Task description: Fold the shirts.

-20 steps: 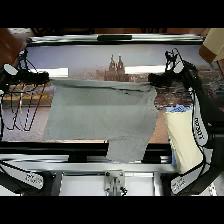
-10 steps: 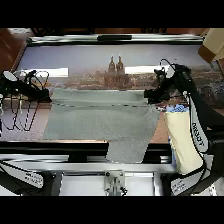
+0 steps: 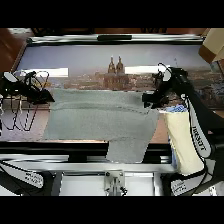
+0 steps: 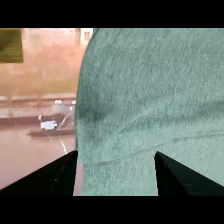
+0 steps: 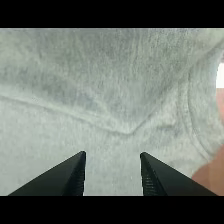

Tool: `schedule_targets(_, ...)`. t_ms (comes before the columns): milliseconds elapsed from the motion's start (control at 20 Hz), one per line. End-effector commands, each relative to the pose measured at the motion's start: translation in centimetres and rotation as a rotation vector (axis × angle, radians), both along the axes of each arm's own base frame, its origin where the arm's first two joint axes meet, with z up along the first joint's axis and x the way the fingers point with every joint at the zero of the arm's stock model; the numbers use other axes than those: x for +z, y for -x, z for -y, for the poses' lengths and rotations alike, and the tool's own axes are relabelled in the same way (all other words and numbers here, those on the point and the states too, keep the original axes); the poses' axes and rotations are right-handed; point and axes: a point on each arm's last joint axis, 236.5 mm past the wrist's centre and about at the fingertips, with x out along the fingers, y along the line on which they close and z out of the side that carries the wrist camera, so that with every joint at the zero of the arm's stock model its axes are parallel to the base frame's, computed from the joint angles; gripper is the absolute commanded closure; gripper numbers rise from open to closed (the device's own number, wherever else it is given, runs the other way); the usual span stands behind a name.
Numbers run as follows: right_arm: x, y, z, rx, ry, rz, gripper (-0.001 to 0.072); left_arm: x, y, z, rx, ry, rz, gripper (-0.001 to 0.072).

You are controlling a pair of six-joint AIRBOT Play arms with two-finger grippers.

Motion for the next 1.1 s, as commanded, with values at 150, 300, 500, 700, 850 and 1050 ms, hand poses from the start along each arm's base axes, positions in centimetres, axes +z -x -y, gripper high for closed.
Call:
schedule_targets(150,7.5,5.3,6.0,0.030,0.099,-0.036,0.0252,3.9,5.7,-2.3,0.020,0.060,-0.158,0.0164)
schedule_targets(300,8.5,8.7,8.4,-0.027,0.107,-0.038,0.0252,1.8,12.6,-1.4,0.075,0.119,-0.285,0.0177)
schedule_targets(500,7.6,12.3,9.0,-0.043,0.107,0.015,0.0252,-2.3,18.8,-1.4,0.116,0.129,-0.262,0.0157)
schedule_targets(700,7.4,12.6,8.3,-0.058,0.083,0.094,0.0252,-3.5,19.2,-3.4,0.148,0.097,-0.222,0.0130)
schedule_targets(850,7.5,11.9,8.4,-0.070,0.084,0.125,0.0253,-4.4,18.5,-3.1,0.131,0.078,-0.212,0.0130)
schedule_targets(1050,7.5,11.4,8.4,-0.072,0.085,0.144,0.0255,-5.4,16.9,-1.2,0.098,0.086,-0.194,0.0142)
